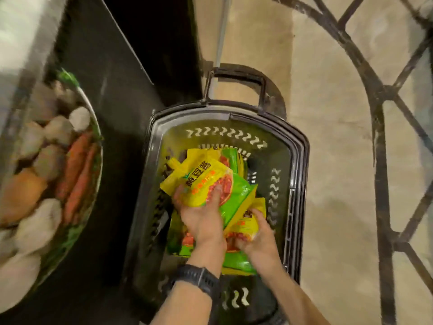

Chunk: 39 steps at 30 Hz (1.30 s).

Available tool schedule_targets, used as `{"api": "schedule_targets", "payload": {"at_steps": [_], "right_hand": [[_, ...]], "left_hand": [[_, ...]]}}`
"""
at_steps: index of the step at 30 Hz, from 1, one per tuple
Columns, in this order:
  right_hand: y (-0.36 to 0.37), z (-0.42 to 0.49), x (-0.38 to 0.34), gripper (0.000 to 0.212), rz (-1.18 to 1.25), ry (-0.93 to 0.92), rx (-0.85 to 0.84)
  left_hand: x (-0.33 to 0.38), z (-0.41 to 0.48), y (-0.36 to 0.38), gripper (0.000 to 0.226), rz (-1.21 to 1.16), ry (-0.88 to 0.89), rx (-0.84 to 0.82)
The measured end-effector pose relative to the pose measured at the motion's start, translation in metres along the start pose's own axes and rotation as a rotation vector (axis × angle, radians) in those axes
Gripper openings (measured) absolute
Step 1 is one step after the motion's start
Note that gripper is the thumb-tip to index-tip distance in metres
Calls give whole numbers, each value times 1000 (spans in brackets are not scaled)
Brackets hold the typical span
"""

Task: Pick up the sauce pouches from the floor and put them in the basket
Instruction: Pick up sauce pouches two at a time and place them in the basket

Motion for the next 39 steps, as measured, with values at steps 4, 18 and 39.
{"api": "schedule_targets", "payload": {"at_steps": [4,18,39], "right_hand": [[2,45,39,95,-39,30,-39],[14,45,47,88,-885,35,50],[35,40,116,76,-1232,-254,-62]], "left_hand": [[-48,48,47,78,40,-52,61],[-69,87,71,61,-196,-385,-215],[-97,154,112,85,1535,1415,-432]]}}
Point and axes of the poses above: each hand's wrist, its own z-axis towards the middle knuckle, its own y-axis out of the palm, x = y × z, the point moved 2 cm from there along z, towards the middle knuckle, and after that the axes turned 9 degrees about z, right-handed, at the moved point
